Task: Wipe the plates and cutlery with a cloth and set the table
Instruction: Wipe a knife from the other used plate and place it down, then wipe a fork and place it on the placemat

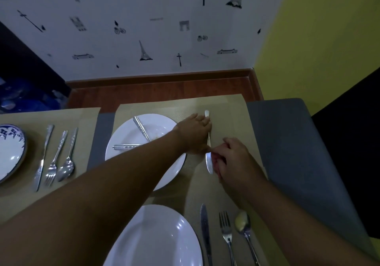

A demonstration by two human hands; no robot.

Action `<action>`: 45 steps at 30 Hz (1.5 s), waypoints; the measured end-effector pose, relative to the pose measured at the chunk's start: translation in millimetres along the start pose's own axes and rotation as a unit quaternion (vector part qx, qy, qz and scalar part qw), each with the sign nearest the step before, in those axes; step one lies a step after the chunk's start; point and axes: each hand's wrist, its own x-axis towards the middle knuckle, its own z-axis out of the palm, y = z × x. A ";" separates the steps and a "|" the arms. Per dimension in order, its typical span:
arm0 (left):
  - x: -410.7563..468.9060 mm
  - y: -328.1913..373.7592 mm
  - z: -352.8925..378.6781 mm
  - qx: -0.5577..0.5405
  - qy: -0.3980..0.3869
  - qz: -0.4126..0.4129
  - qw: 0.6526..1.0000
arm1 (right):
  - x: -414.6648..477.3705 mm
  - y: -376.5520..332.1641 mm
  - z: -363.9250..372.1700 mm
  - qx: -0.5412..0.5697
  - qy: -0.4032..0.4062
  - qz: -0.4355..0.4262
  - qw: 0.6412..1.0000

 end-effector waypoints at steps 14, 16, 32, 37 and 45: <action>-15.6 -0.2 -4.5 -0.083 0.084 -0.080 0.990 | 4.0 -4.4 3.1 -0.041 0.002 0.024 0.999; -38.2 0.9 -9.6 -0.112 0.124 -0.099 0.981 | 7.0 -14.8 -1.2 -0.036 0.006 0.020 0.999; -169.9 -71.3 33.6 -0.123 0.101 -0.318 0.935 | 16.8 -105.3 12.9 0.018 -0.010 -0.021 1.000; -162.0 -77.1 41.6 -0.126 0.117 -0.281 0.944 | 15.8 -110.6 17.7 0.010 -0.004 -0.017 1.000; -135.3 -92.1 27.7 -0.018 0.092 -0.181 0.979 | 4.8 -125.4 24.3 -0.004 -0.017 0.017 1.000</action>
